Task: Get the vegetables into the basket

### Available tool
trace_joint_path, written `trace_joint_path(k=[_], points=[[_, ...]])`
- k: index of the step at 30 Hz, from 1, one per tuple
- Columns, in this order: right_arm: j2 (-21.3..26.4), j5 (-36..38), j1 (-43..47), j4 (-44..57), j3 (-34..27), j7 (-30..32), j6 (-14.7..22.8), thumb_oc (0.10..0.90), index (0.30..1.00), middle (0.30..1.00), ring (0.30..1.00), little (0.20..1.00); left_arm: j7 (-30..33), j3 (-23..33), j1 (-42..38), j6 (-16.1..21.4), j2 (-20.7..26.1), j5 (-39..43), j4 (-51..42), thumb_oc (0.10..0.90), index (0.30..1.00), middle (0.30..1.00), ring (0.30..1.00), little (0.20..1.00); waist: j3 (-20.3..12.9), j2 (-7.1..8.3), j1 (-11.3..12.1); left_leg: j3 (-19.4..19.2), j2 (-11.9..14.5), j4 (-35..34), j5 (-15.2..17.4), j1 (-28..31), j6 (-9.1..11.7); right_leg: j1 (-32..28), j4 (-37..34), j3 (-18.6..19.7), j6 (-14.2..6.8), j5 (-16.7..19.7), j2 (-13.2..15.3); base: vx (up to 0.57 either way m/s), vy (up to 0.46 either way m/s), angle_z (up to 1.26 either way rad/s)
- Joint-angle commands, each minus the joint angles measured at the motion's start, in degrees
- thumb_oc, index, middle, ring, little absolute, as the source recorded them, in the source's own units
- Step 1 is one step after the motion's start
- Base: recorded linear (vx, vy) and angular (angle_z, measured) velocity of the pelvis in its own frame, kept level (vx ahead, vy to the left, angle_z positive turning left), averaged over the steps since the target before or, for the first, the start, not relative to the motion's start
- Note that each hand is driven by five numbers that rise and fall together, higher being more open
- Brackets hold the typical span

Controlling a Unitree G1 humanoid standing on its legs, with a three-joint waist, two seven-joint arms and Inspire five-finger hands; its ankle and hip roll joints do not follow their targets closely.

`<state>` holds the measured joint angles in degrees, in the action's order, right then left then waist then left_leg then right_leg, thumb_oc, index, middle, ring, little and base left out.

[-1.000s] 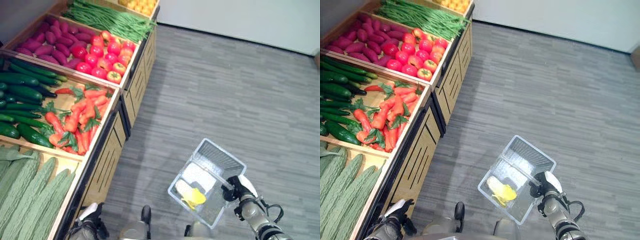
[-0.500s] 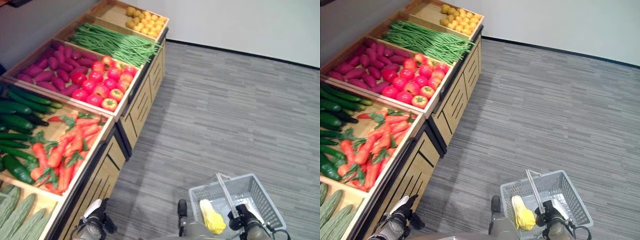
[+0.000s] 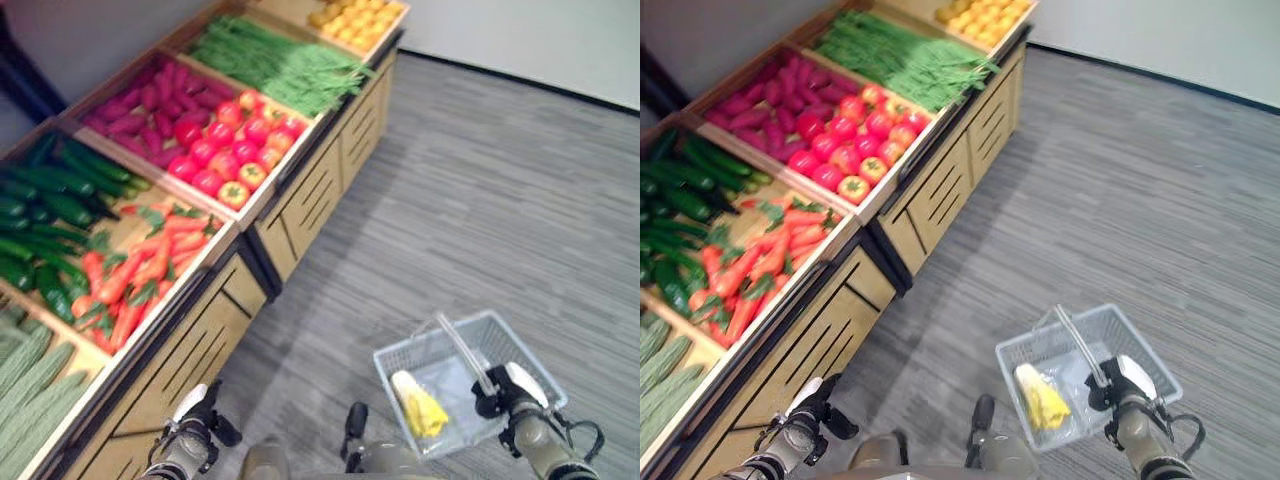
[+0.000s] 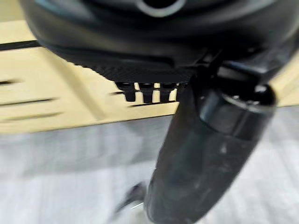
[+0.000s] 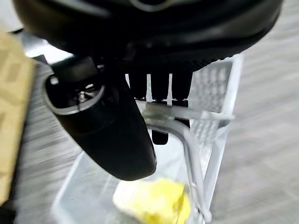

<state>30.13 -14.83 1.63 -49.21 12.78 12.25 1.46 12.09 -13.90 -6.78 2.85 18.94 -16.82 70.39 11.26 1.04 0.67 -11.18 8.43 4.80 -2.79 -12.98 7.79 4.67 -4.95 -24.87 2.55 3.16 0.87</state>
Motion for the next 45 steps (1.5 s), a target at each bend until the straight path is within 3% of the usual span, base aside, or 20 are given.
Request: trace_joint_path(k=[1, 3, 5, 9, 15, 17, 21, 25, 29, 30, 31, 33, 35, 37, 38, 41, 42, 43, 45], points=[[3.5, -0.5, 0.7, 6.4, -2.7, 3.1, 3.6, 0.400, 0.300, 0.300, 0.300, 0.300, 0.7, 0.4, 0.8, -0.2, 4.4, -1.4, -0.2, 0.900, 1.000, 1.000, 1.000, 1.000, -1.6, 1.81, 0.7, -1.4, -0.7, -2.0, -5.3, -0.3, -2.4, -1.4, 7.7, 7.0, -9.0, -1.9, 7.1, 0.20, 0.088, 0.29], [3.2, -1.0, 1.5, 6.2, -2.2, 2.8, 3.6, 0.400, 0.300, 0.300, 0.300, 0.300, 0.3, 1.2, 2.9, -0.1, 4.2, -1.5, 0.3, 0.900, 1.000, 1.000, 1.000, 1.000, -2.1, 1.89, 2.1, 0.8, -1.8, -2.2, -4.3, 0.5, -3.0, -3.0, 8.0, 7.5, -9.4, -3.2, 7.2, 0.17, 0.129, 0.02], [2.9, -1.4, 1.5, 6.1, -2.2, 2.9, 3.6, 0.400, 0.300, 0.300, 0.300, 0.300, 0.3, 1.6, 3.7, -0.3, 4.1, -2.0, 0.4, 0.900, 1.000, 1.000, 1.000, 1.000, -2.5, 2.08, 2.3, 0.4, -2.2, -2.7, -4.1, 0.8, -3.5, -3.5, 8.1, 7.3, -9.7, -3.2, 7.6, 0.16, 0.138, -0.37], [1.3, -1.8, 1.4, 4.8, -2.8, 2.6, 3.1, 0.400, 0.300, 0.300, 0.300, 0.300, -0.4, 2.3, 5.8, -0.1, 4.4, -3.1, 0.9, 0.900, 1.000, 1.000, 1.000, 1.000, -3.3, 3.96, 3.5, -0.6, -4.1, -2.4, -1.7, 2.0, -5.5, -4.2, 9.4, 8.3, -11.3, -2.2, 9.9, 0.20, 0.195, 0.02], [-1.0, -1.4, 3.3, -0.9, -2.0, 3.2, 2.5, 0.400, 0.300, 0.300, 0.300, 0.300, 0.0, 3.7, 6.7, 0.0, 4.8, -1.4, 0.8, 0.900, 1.000, 1.000, 1.000, 1.000, -3.2, 5.86, 5.4, -0.2, -6.1, -1.4, 0.7, 2.3, -7.2, -3.8, 10.2, 9.1, -13.2, 2.2, 12.1, 0.12, 0.130, 0.13], [-1.7, -0.7, 4.3, -5.3, -1.8, 3.3, 2.3, 0.400, 0.300, 0.300, 0.300, 0.300, 0.1, 3.5, 6.9, 0.1, 5.3, -1.0, 0.2, 0.900, 1.000, 1.000, 1.000, 1.000, -3.2, 5.97, 6.0, 0.5, -7.1, -2.7, 0.9, 3.2, -8.1, -2.7, 13.4, 9.7, -14.1, 4.9, 12.9, 0.12, 0.145, 0.11], [-2.3, 0.9, 4.6, -10.3, -2.6, 3.4, 2.2, 0.400, 0.300, 0.300, 0.300, 0.300, -0.2, 2.4, 6.0, 0.4, 5.9, -0.7, -0.4, 0.900, 1.000, 1.000, 1.000, 1.000, -3.0, 4.78, 4.5, 4.3, -8.1, -5.4, 0.5, 5.0, -8.9, 1.3, 18.6, 17.2, -13.3, 5.8, 10.0, 0.11, 0.067, 0.27], [-2.6, 2.5, 4.7, -16.6, -4.1, 3.7, 1.8, 0.400, 0.300, 0.300, 0.300, 0.300, 0.2, 1.5, 4.4, 0.9, 6.1, -0.1, -0.2, 0.900, 1.000, 1.000, 1.000, 1.000, -2.8, 3.23, 2.9, 7.4, -6.8, -7.8, -0.3, 7.0, -7.7, 4.6, 14.4, 19.2, -13.0, 5.2, 11.1, 0.14, -0.082, 0.56], [-3.0, 3.9, 3.9, -21.8, -5.5, 3.7, 1.2, 0.400, 0.300, 0.300, 0.300, 0.300, 0.5, -0.4, 1.1, 1.5, 7.2, 0.5, -0.7, 0.900, 1.000, 1.000, 1.000, 1.000, -1.9, 3.52, 0.5, 12.7, -5.6, -7.3, 1.5, 8.8, -6.3, 7.7, 7.8, 26.8, -14.1, 7.1, 11.4, 0.18, -0.191, 0.68], [-2.9, 3.9, 3.9, -21.8, -5.5, 3.7, 1.2, 0.400, 0.300, 0.300, 0.300, 0.300, 0.5, -0.4, 1.1, 1.5, 7.2, 0.5, -0.6, 0.900, 1.000, 1.000, 1.000, 1.000, -1.7, 3.40, 0.4, 12.8, -5.5, -7.2, 1.6, 9.0, -6.3, 7.4, 7.8, 26.6, -14.1, 7.0, 11.3, 0.25, -0.324, 0.99], [-2.9, 4.3, 2.7, -23.5, -6.2, 3.5, 1.0, 0.400, 0.300, 0.300, 0.300, 0.300, 0.5, -2.4, -1.1, 1.9, 8.3, -0.1, -1.3, 0.900, 1.000, 1.000, 1.000, 1.000, -1.5, 3.94, -1.5, 16.6, -5.1, -5.4, 3.5, 10.0, -5.2, 8.7, 7.0, 31.5, -14.5, 7.5, 10.1, 0.23, -0.322, 1.13], [-2.9, 4.7, 2.0, -24.3, -6.9, 3.2, 1.0, 0.400, 0.300, 0.300, 0.300, 0.300, 0.6, -2.9, -1.8, 2.2, 8.9, -0.5, -2.1, 0.900, 1.000, 1.000, 1.000, 1.000, -1.9, 4.25, -1.9, 18.7, -4.0, -4.9, 3.6, 10.1, -4.4, 7.4, 7.5, 30.5, -14.0, 4.5, 9.0, 0.20, -0.369, 1.32], [-3.0, 4.8, 1.1, -24.2, -6.8, 2.9, 1.3, 0.400, 0.300, 0.300, 0.300, 0.300, 0.7, -2.3, -1.4, 2.4, 9.3, 0.1, -2.3, 0.900, 1.000, 1.000, 1.000, 1.000, -2.6, 4.06, -2.1, 19.0, -2.1, -6.1, 2.5, 10.5, -3.4, 7.1, 7.5, 29.2, -13.1, 3.7, 7.5, 0.10, -0.339, 0.62], [-2.5, 4.9, 1.0, -24.8, -6.7, 2.7, 1.5, 0.400, 0.300, 0.300, 0.300, 0.300, 0.9, -1.6, -1.4, 2.3, 9.6, 1.2, -2.2, 0.900, 1.000, 1.000, 1.000, 1.000, -2.7, 3.47, -2.0, 20.1, 0.1, -7.2, 0.7, 9.9, -2.3, 6.8, 7.6, 27.5, -12.0, 2.6, 5.7, 0.05, -0.441, 0.15], [-1.5, 5.3, 1.3, -24.7, -6.7, 3.1, 1.8, 0.400, 0.300, 0.300, 0.300, 0.300, 0.9, -1.8, -1.5, 2.6, 9.9, 1.4, -3.1, 0.900, 1.000, 1.000, 1.000, 1.000, -2.2, 2.49, -1.8, 21.4, 2.2, -8.5, -2.3, 8.5, -0.9, 6.8, 8.4, 25.2, -10.8, 1.1, 3.9, 0.01, -0.400, 0.22], [-1.0, 5.4, 1.4, -24.4, -6.9, 3.1, 1.9, 0.400, 0.300, 0.300, 0.300, 0.300, 0.9, -2.1, -1.6, 2.5, 9.6, 1.1, -2.9, 0.900, 1.000, 1.000, 1.000, 1.000, -2.1, 2.09, -2.0, 21.2, 2.7, -9.1, -3.3, 8.1, -0.5, 6.7, 8.6, 24.1, -10.5, 0.7, 3.7, 0.00, -0.187, 0.50], [-0.3, 5.7, 1.4, -23.8, -7.3, 3.4, 2.0, 0.400, 0.300, 0.300, 0.300, 0.300, 0.9, -2.7, -1.9, 2.1, 8.9, 0.6, -2.3, 0.900, 1.000, 1.000, 1.000, 1.000, -1.6, 1.80, -2.8, 17.8, 3.1, -8.9, -4.7, 7.0, -1.0, 6.6, 8.9, 22.6, -10.3, 0.5, 4.5, -0.01, -0.079, 0.33], [-0.2, 5.7, 1.4, -23.8, -7.3, 3.4, 2.0, 0.400, 0.300, 0.300, 0.300, 0.300, 0.9, -2.7, -1.9, 2.1, 8.9, 0.6, -2.3, 0.900, 1.000, 1.000, 1.000, 1.000, -1.6, 1.80, -2.8, 17.8, 3.1, -8.9, -4.7, 7.0, -1.0, 6.6, 8.9, 22.5, -10.3, 0.5, 4.5, -0.02, -0.091, 0.54], [0.3, 5.8, 1.3, -23.0, -7.5, 3.4, 2.0, 0.400, 0.300, 0.300, 0.300, 0.300, 0.7, -2.7, -1.8, 1.7, 7.8, -0.1, -2.0, 0.900, 1.000, 1.000, 1.000, 1.000, -1.5, 1.73, -4.0, 9.4, 3.2, -6.7, -3.7, 7.0, -1.2, 6.0, 8.3, 20.9, -10.1, 0.7, 5.6, -0.03, -0.033, 0.60]])
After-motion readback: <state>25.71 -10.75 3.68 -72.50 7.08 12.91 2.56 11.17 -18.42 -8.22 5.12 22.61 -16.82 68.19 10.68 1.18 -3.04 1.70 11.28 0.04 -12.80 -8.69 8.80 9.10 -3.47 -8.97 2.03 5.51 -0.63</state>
